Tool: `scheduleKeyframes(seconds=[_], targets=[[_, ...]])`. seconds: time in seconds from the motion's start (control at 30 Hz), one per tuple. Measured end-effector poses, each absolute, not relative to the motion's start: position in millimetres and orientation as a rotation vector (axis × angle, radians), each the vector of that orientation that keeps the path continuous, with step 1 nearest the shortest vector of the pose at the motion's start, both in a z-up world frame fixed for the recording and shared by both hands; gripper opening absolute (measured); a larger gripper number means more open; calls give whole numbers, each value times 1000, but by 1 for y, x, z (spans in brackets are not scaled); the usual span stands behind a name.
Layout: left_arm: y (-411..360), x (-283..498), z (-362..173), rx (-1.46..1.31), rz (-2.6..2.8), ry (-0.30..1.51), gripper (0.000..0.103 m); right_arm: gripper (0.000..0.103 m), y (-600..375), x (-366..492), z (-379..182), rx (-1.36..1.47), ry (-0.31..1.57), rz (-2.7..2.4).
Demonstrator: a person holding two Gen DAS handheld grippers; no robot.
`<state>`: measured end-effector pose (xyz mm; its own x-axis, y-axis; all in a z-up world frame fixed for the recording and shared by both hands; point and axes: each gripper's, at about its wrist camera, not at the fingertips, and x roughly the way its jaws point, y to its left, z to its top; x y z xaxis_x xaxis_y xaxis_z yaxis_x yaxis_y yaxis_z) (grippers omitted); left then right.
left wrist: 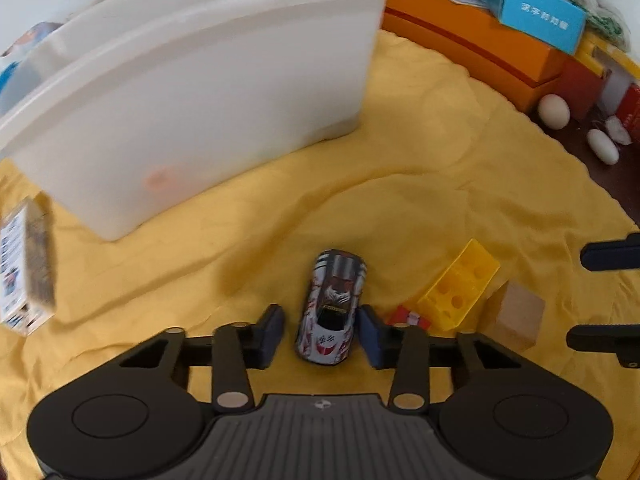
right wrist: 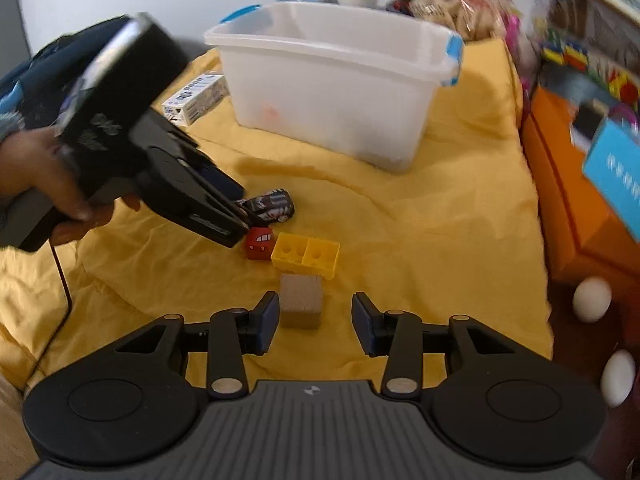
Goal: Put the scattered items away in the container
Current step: 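Grasp the white-red car with the left gripper while the right gripper grasps the yellow brick, then carry the car and yellow brick over the bin and open both grippers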
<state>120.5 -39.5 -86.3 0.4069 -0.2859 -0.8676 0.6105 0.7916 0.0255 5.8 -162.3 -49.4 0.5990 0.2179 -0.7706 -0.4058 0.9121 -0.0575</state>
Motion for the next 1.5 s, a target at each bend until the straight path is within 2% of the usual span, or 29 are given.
scheduleKeyframes(seconds=[0.23, 0.57, 0.6, 0.63, 0.87, 1.03, 1.3, 1.37, 1.5], targets=[[-22, 111, -81, 339, -556, 1041, 33, 44, -136, 20, -50, -499, 783, 518], [21, 55, -76, 232, -460, 1092, 33, 43, -102, 63, -91, -747, 911, 588], [21, 53, -77, 220, -456, 1096, 33, 40, -104, 70, -93, -732, 928, 579], [25, 49, -76, 212, -449, 1095, 33, 30, -107, 76, -94, -709, 937, 564], [23, 47, -76, 188, -442, 1085, 33, 29, -153, 91, -61, -305, 935, 499], [19, 43, -77, 210, -461, 1081, 33, 29, -175, 61, -54, 14, 1060, 658], [17, 10, -70, 173, -481, 1103, 33, 29, -175, 36, -120, 404, 1329, 746], [17, 0, -72, 190, -485, 1102, 33, 33, -181, 36, -125, 441, 1330, 706], [17, -6, -75, 200, -475, 1103, 34, 43, -198, 33, -102, 332, 1177, 567]])
